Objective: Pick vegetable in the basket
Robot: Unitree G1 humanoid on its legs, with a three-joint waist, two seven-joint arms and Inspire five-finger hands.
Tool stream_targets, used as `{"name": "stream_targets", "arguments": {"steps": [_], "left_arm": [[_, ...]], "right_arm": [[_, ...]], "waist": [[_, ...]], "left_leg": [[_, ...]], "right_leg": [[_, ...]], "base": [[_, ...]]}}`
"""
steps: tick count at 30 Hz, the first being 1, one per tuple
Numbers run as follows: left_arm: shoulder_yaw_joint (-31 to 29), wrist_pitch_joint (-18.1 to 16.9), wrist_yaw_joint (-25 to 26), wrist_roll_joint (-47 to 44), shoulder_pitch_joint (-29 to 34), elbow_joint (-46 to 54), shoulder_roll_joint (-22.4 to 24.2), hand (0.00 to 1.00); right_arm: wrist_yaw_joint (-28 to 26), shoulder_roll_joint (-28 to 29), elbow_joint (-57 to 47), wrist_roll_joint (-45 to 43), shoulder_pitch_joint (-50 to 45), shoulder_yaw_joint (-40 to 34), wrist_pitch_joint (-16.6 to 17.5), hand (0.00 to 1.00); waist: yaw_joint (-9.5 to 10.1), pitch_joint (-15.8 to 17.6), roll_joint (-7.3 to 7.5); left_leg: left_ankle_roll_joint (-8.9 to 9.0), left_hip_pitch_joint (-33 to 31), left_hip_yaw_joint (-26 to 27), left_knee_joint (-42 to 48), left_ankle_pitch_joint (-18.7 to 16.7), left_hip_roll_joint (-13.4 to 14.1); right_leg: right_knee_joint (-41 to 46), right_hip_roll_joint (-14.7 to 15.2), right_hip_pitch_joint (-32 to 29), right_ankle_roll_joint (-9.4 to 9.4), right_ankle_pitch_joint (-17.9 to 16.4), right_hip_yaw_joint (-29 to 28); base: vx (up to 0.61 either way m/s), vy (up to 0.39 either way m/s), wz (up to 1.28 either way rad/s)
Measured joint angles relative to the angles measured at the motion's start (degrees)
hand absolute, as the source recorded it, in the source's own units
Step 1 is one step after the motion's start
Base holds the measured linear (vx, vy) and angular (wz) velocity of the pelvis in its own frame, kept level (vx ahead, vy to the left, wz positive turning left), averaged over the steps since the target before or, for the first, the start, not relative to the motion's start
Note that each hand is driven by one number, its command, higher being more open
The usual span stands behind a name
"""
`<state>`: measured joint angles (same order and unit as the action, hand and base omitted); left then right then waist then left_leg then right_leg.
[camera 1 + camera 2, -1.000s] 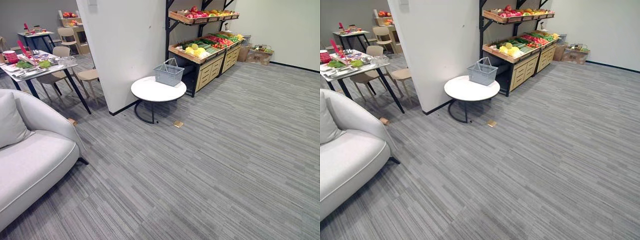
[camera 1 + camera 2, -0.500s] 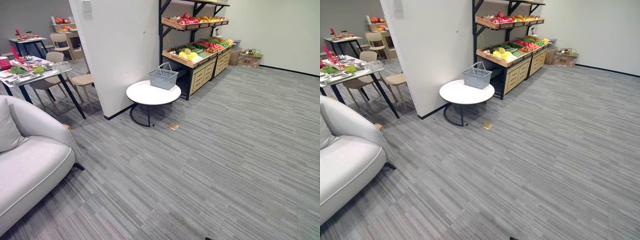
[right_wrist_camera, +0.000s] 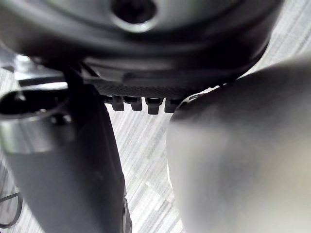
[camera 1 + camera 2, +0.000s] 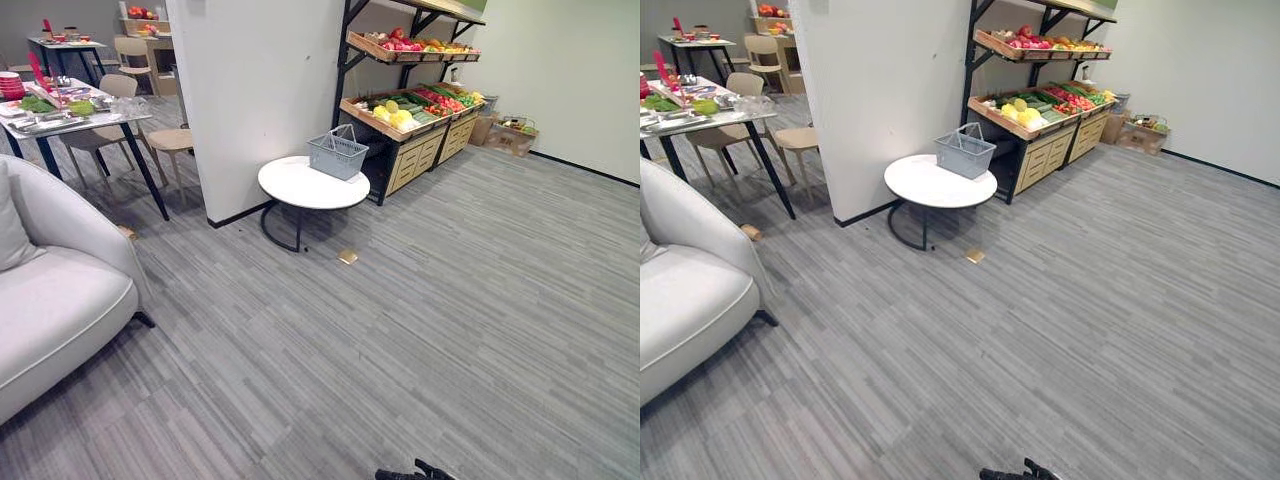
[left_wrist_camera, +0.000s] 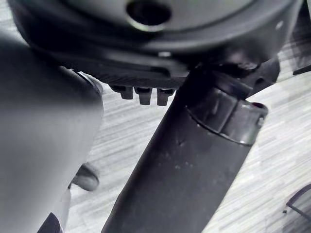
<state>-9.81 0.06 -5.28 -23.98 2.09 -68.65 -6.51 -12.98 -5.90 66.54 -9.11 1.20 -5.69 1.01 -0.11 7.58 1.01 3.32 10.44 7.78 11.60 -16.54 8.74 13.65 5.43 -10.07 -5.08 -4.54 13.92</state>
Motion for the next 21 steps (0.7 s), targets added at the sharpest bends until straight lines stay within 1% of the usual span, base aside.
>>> {"name": "stream_targets", "arguments": {"steps": [1, 2, 3, 4, 5, 6, 7, 8, 9, 10, 11, 12, 13, 14, 15, 16, 17, 18, 19, 20, 21], "left_arm": [[-0.52, 0.02, 0.18, 0.02, 0.26, 0.0, -0.03, 1.0], [-0.66, 0.02, 0.31, -0.04, 0.54, 0.0, 0.03, 1.0], [-0.64, 0.01, 0.33, 0.02, 0.67, -0.01, 0.19, 1.0], [-0.58, -0.13, 0.37, 0.16, 0.83, -0.09, 1.02, 1.0], [-0.57, -0.64, 0.19, -0.16, 0.99, 0.2, 0.75, 1.0], [-0.52, -0.59, 0.2, -0.18, 0.95, 0.2, 0.79, 1.0], [-0.52, -0.53, 0.24, -0.21, 0.91, 0.19, 0.91, 1.0], [-0.53, -0.46, 0.24, -0.28, 0.93, 0.24, 0.83, 1.0], [-0.53, -0.27, 0.24, -0.28, 0.91, 0.24, 0.79, 1.0], [-0.52, 0.32, 0.24, -0.27, 0.91, 0.23, 0.66, 1.0], [-0.52, 0.53, 0.22, -0.29, 0.79, 0.27, 0.53, 1.0], [-0.55, 0.43, 0.22, -1.11, 0.61, 0.6, 0.45, 1.0], [-0.6, 0.37, 0.28, -2.17, 0.47, 0.88, 0.58, 1.0], [-0.63, -0.02, 0.27, -3.91, 0.25, 1.11, 0.69, 1.0], [-0.62, -0.72, 0.27, -5.02, 0.11, 1.79, 1.33, 1.0], [-0.66, -1.21, 0.27, -5.29, 0.03, 2.16, 1.2, 1.0], [-0.72, -1.54, 0.28, -5.46, -0.06, 2.21, 1.07, 1.0], [-1.04, -2.24, 0.29, -5.86, -0.1, 2.21, 1.03, 1.0], [-1.4, -2.79, 0.23, -5.88, -0.09, 2.24, 1.18, 1.0], [-1.4, -2.91, 0.22, -5.88, -0.09, 2.25, 1.23, 1.0], [-1.55, -3.56, 0.05, -5.81, -0.08, 2.37, 1.53, 1.0]], "right_arm": [[0.07, -0.12, -1.09, 0.0, -0.61, -0.16, -0.14, 1.0], [0.38, -0.21, -1.99, -0.03, -1.12, -0.92, -0.25, 1.0], [0.53, -0.36, -2.22, -0.04, -1.28, -1.11, -0.47, 1.0], [0.54, -0.99, -2.8, -0.16, -0.71, -1.97, -0.91, 1.0], [0.78, -1.04, -2.73, -0.12, 0.25, -2.16, -0.84, 1.0], [0.88, -1.14, -2.71, -0.12, 0.37, -2.17, -0.93, 1.0], [1.63, -1.25, -2.63, -0.09, 0.6, -2.17, -1.72, 1.0], [1.99, -1.21, -2.33, -0.09, 0.95, -2.14, -2.31, 1.0], [2.01, -1.21, -1.85, -0.1, 1.21, -2.13, -2.38, 1.0], [2.08, -1.18, -0.93, -0.11, 1.8, -2.1, -2.58, 1.0], [2.08, -1.07, -0.57, -0.16, 1.99, -2.1, -2.84, 1.0], [2.07, -0.79, -0.47, -0.21, 1.94, -2.09, -3.23, 1.0], [2.06, -0.86, -0.45, -0.09, 1.89, -1.8, -3.51, 1.0], [2.17, -1.0, -0.44, 0.01, 1.22, -0.81, -3.67, 1.0], [2.3, -1.25, 0.2, -0.04, 1.17, -0.94, -4.51, 1.0], [2.43, -1.24, 1.21, -0.02, 1.17, -0.94, -4.81, 1.0], [2.44, -1.21, 1.92, 0.0, 1.07, -0.94, -5.04, 1.0], [2.37, -1.09, 2.66, 0.01, 0.9, -0.93, -5.9, 1.0], [2.2, -0.92, 3.13, 0.03, 1.0, -1.02, -6.42, 1.0], [2.16, -0.88, 3.21, 0.03, 1.01, -1.04, -6.49, 1.0], [1.56, -0.2, 3.92, 0.06, 1.71, -2.48, -6.73, 1.0]], "waist": [[0.01, 0.25, 0.15], [-0.09, 0.36, 0.01], [-0.13, 0.33, -0.4], [0.0, 0.68, -1.76], [-0.07, 1.11, -1.45], [-0.13, 1.16, -1.47], [-0.2, 1.29, -1.55], [-0.17, 1.15, -1.43], [-0.2, 1.08, -1.5], [-0.27, 0.98, -1.62], [-0.35, 0.82, -1.64], [-0.45, 0.7, -1.56], [-0.47, 0.67, -2.22], [-0.65, 0.2, -3.2], [-0.62, 0.24, -3.5], [-0.46, 0.41, -3.25], [-0.36, 0.51, -2.91], [-0.23, 0.58, -2.22], [-0.02, 0.6, -1.59], [0.04, 0.6, -1.53], [0.21, 1.21, -0.45]], "left_leg": [[1.45, 1.83, 0.04, 0.07, -1.56, 0.63], [2.98, 3.81, -0.07, 0.08, -3.24, 1.65], [3.48, 4.84, -0.2, -0.31, -3.82, 2.52], [3.43, 6.24, -0.08, -1.13, -2.78, 4.28], [5.34, 6.98, -0.57, -1.43, -0.46, 4.91], [5.59, 7.3, -0.7, -1.36, -0.19, 5.12], [5.8, 8.45, -0.72, -0.7, 1.43, 5.88], [6.03, 9.12, -0.84, 0.3, 3.52, 6.6], [5.91, 9.16, -0.97, 1.0, 4.54, 6.99], [5.26, 8.73, -1.34, 2.54, 7.03, 7.57], [5.03, 7.92, -2.09, 4.39, 8.83, 7.88], [4.9, 5.38, -2.78, 10.16, 10.33, 8.26], [4.19, 3.09, -2.96, 14.72, 11.08, 9.0], [3.73, -2.33, -3.82, 26.1, 11.21, 10.81], [2.89, -6.48, -3.8, 37.17, 7.84, 11.12], [2.12, -8.64, -2.54, 42.21, 5.56, 10.73], [1.57, -9.83, -1.43, 43.77, 4.18, 10.21], [0.38, -12.38, 0.59, 43.27, 1.8, 8.49], [-0.38, -15.27, 2.14, 39.46, -0.28, 6.35], [-0.49, -15.66, 2.32, 38.68, -0.56, 6.03], [-0.26, -19.4, 2.76, 27.81, -1.26, 1.89]], "right_leg": [[-2.04, 1.24, -0.73, -0.07, 2.34, 1.05], [-1.46, 2.13, -1.27, 0.26, 6.91, 2.24], [0.14, 2.02, -1.28, 1.56, 10.05, 3.43], [7.17, 1.13, -2.88, 3.67, 4.67, 4.58], [16.52, 2.34, -5.81, 5.53, -1.84, 4.62], [17.96, 2.42, -5.98, 5.73, -2.9, 4.71], [22.09, 2.41, -6.18, 6.7, -6.24, 4.73], [24.74, 2.14, -5.9, 7.6, -8.48, 4.7], [25.41, 1.79, -5.66, 7.95, -9.08, 4.67], [25.24, 0.82, -5.08, 8.83, -9.78, 4.53], [23.91, 0.01, -4.46, 9.05, -10.19, 4.53], [19.3, -1.49, -1.92, 8.83, -11.89, 4.32], [17.18, -2.85, -0.7, 8.76, -12.19, 4.32], [13.24, -5.44, 1.86, 8.21, -11.66, 4.32], [9.59, -7.14, 5.79, 8.55, -10.94, 3.9], [7.07, -7.82, 9.17, 9.19, -10.56, 3.47], [5.92, -7.91, 11.06, 9.19, -10.38, 3.21], [4.02, -7.6, 14.3, 8.86, -10.16, 2.49], [2.36, -6.96, 16.46, 8.8, -10.17, 1.44], [2.14, -6.82, 16.65, 8.78, -10.19, 1.28], [0.92, -4.7, 18.12, 7.96, -10.8, -0.14]], "base": [[0.45, -0.37, 0.13], [0.48, -0.388, 0.17], [0.54, -0.394, 0.21], [0.67, -0.512, 0.21], [0.56, -0.428, 0.19], [0.54, -0.438, 0.16], [0.42, -0.323, 0.08], [0.59, -0.473, 0.04], [0.46, -0.379, -0.06], [0.39, -0.364, -0.11], [0.36, -0.351, -0.19], [0.36, -0.344, -0.21], [0.32, -0.299, -0.19], [0.28, -0.214, -0.21], [0.32, -0.169, -0.21], [0.27, -0.072, -0.22], [0.24, -0.02, -0.22], [0.22, 0.019, -0.29], [0.21, 0.035, -0.27], [0.21, 0.073, -0.42], [0.25, 0.158, -0.44]]}}
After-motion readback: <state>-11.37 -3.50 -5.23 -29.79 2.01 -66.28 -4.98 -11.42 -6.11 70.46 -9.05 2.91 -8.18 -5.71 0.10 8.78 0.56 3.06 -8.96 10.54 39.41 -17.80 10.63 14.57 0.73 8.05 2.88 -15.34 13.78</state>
